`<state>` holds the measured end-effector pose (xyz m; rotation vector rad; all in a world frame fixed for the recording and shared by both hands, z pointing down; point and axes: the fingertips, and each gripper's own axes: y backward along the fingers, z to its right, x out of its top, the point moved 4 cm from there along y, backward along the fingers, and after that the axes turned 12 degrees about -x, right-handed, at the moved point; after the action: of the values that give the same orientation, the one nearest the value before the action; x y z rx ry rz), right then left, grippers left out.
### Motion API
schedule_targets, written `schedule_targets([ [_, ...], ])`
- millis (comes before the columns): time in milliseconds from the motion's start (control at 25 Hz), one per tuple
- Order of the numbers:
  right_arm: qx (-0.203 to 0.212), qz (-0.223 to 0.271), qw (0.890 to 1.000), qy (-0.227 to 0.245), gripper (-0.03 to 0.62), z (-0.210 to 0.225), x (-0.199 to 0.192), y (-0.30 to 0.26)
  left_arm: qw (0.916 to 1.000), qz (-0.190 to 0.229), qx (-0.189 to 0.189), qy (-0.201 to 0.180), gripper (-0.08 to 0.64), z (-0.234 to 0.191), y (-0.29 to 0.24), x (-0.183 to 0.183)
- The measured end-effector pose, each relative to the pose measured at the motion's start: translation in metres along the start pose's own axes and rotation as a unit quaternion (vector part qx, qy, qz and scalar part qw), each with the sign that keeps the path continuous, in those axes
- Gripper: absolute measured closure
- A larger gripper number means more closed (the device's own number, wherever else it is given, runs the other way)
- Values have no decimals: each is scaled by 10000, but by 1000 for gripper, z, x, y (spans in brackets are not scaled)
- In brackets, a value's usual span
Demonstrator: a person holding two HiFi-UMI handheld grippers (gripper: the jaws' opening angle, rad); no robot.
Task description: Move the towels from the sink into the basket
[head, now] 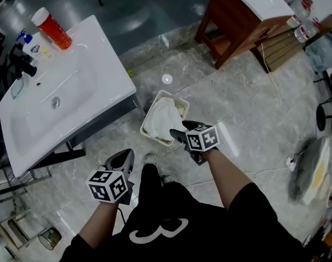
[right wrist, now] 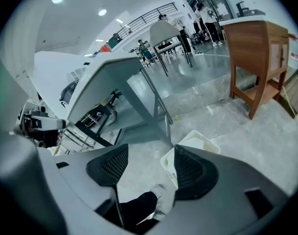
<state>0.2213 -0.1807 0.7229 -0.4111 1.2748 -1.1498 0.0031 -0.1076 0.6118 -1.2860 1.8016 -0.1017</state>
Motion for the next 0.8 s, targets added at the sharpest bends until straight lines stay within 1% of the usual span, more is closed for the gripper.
schedule_targets([
  [120,235,388,9986,277,308,-28,12,38,9999,136,-10,14,555,15,10,4],
  [280,766,958,9890,821,315,-69,26,100,9991,379,-156,-119,555,47,28,18],
  [320,839,1095,9861,931,339,-77,30,115,9986,458,-225,-169,555,55,33,22],
  [400,973,1380,9799,1064,417,-95,39,146,9973,610,-328,-261,555,71,46,29],
  [520,1159,1836,9698,1112,549,-118,49,195,9953,797,-405,-376,555,99,68,35],
  [560,1232,1977,9661,1110,575,-125,51,213,9942,865,-460,-438,555,112,76,38],
  [600,1314,2098,9625,1111,586,-133,52,230,9927,945,-538,-517,555,125,84,41],
  [680,1447,2298,9552,1179,588,-146,55,262,9883,1142,-721,-709,555,153,101,49],
  [800,1536,2590,9441,1343,588,-164,61,307,9790,1472,-996,-998,555,195,127,61],
])
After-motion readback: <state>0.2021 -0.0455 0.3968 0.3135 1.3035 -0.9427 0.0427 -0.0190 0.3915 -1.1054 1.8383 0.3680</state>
